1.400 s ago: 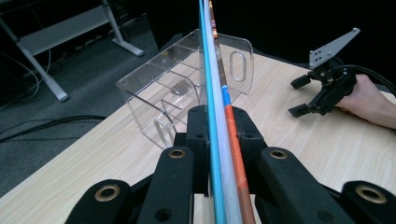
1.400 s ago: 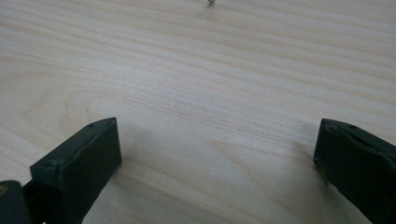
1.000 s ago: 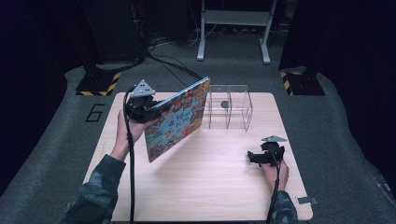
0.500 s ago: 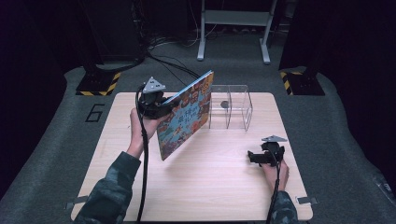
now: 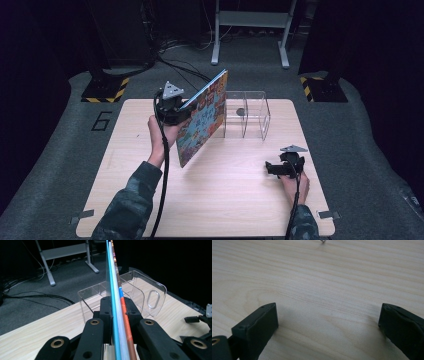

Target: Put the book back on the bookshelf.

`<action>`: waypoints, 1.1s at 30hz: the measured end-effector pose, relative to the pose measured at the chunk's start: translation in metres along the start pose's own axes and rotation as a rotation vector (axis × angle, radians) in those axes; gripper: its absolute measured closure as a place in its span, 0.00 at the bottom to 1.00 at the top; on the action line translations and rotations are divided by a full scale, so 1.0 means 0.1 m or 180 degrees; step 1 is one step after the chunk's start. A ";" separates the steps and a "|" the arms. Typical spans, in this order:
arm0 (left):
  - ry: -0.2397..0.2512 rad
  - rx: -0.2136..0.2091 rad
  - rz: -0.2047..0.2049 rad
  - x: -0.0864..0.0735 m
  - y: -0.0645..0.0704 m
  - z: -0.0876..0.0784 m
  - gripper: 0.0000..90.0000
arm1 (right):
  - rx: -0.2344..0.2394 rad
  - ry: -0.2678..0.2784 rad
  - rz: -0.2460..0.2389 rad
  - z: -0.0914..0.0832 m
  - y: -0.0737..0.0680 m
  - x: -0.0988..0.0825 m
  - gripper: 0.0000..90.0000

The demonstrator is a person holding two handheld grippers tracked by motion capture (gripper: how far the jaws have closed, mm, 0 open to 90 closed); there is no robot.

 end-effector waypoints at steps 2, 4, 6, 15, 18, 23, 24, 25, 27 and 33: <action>0.0023 0.0024 -0.0027 0.00 0.00 0.03 0.89 | 0.0000 0.0001 0.0000 0.00 0.00 0.00 0.02; 0.0047 0.0036 -0.0065 -0.01 0.00 0.05 0.89 | 0.0000 0.0001 0.0000 0.00 0.00 0.00 0.02; 0.0085 0.0086 -0.0102 -0.02 -0.01 0.08 0.89 | 0.0001 0.0001 0.0000 0.00 0.00 0.00 0.02; 0.0178 0.0185 -0.0248 -0.06 -0.04 0.20 0.89 | 0.0005 -0.0006 -0.0003 0.00 0.00 0.00 0.03; 0.0196 0.0221 -0.0272 -0.07 -0.05 0.24 0.89 | 0.0006 -0.0010 -0.0005 0.00 0.00 0.00 0.03; 0.0208 0.0253 -0.0285 -0.08 -0.04 0.31 0.89 | 0.0009 -0.0010 -0.0003 0.00 0.00 0.00 0.03; 0.0210 0.0257 -0.0274 -0.09 -0.04 0.32 0.89 | 0.0007 -0.0009 -0.0004 0.00 0.00 0.00 0.03; 0.0207 0.0259 -0.0286 -0.10 -0.04 0.32 0.89 | 0.0008 -0.0009 -0.0004 0.00 0.00 0.00 0.03; 0.0227 0.0273 -0.0313 -0.11 -0.05 0.34 0.89 | 0.0009 -0.0009 -0.0004 0.00 0.00 0.00 0.03; 0.0247 0.0276 -0.0317 -0.10 -0.06 0.39 0.89 | -0.0006 0.0012 0.0000 0.00 0.00 0.00 0.03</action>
Point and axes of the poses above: each handheld gripper's, and its own axes: z roughly forward along the jaws, x roughly out of its top, y roughly to its right, the point moved 10 cm from there along z, roughly forward along the jaws, and after that the axes turned 4 degrees about -z, right-handed, at the moved point
